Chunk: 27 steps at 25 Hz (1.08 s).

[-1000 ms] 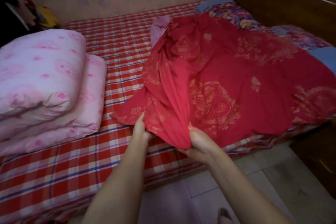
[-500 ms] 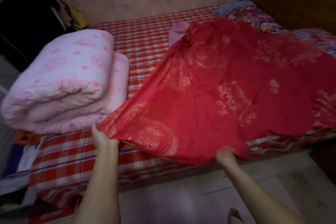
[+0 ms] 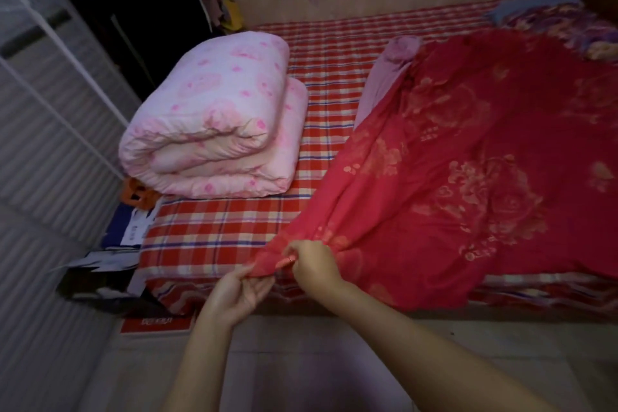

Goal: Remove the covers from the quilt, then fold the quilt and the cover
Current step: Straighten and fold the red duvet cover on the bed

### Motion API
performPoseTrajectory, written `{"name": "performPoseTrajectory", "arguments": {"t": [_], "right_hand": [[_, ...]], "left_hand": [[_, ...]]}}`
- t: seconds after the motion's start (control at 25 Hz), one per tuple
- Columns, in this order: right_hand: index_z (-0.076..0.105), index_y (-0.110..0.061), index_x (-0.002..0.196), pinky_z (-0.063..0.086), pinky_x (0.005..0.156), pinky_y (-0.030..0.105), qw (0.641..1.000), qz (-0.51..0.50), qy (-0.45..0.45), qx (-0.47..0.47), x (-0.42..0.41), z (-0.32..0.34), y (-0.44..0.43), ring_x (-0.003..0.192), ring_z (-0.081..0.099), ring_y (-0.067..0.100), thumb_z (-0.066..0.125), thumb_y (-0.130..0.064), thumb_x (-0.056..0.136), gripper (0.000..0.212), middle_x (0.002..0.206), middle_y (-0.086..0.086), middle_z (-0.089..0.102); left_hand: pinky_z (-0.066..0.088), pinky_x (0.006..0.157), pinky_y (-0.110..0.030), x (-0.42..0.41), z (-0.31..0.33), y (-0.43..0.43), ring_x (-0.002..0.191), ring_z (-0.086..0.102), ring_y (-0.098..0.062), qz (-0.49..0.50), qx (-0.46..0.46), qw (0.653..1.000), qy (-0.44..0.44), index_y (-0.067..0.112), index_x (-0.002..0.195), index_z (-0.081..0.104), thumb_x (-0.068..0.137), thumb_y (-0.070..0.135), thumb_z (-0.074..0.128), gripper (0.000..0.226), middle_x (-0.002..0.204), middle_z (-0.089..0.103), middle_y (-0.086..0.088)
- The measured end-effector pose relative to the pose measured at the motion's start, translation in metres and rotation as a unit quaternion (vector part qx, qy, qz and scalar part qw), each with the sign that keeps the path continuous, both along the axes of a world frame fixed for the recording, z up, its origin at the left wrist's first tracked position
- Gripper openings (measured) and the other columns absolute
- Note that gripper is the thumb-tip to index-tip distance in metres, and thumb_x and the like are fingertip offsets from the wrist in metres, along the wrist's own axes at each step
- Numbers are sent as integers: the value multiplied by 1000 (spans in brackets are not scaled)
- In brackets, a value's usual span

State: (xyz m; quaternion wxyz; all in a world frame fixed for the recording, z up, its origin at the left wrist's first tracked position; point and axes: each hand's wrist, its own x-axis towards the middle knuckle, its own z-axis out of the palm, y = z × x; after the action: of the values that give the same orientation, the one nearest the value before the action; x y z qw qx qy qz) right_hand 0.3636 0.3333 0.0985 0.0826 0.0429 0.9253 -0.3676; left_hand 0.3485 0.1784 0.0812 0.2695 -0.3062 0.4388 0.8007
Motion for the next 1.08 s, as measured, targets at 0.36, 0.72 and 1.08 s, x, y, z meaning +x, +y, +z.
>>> {"name": "performPoseTrajectory", "arguments": {"t": [0.36, 0.72, 1.08], "right_hand": [[70, -8, 106, 47, 69, 20, 972, -110, -133, -161, 40, -30, 84, 89, 58, 15, 37, 8, 85, 42, 98, 8, 67], [56, -5, 97, 47, 43, 24, 918, -205, -187, -285, -70, 4, 37, 61, 55, 22, 45, -29, 97, 26, 82, 12, 55], [36, 1, 132, 57, 72, 39, 933, -191, -182, -246, -106, -63, -71, 86, 61, 30, 52, -1, 83, 52, 109, 17, 58]], "left_hand": [[27, 110, -51, -48, -28, 88, 131, 39, -39, 56, -42, 992, -101, 4, 139, 41, 97, 24, 36, 47, 141, 42, -22], [59, 56, -39, -12, 24, -30, 68, 71, -27, 35, -11, 997, 62, 0, 69, 76, 74, 4, 47, 29, 79, 72, -20], [59, 58, -32, 50, 2, -137, 67, 71, -22, 51, -59, 996, 50, -4, 99, 71, 46, 10, 86, 57, 81, 73, -15]]}}
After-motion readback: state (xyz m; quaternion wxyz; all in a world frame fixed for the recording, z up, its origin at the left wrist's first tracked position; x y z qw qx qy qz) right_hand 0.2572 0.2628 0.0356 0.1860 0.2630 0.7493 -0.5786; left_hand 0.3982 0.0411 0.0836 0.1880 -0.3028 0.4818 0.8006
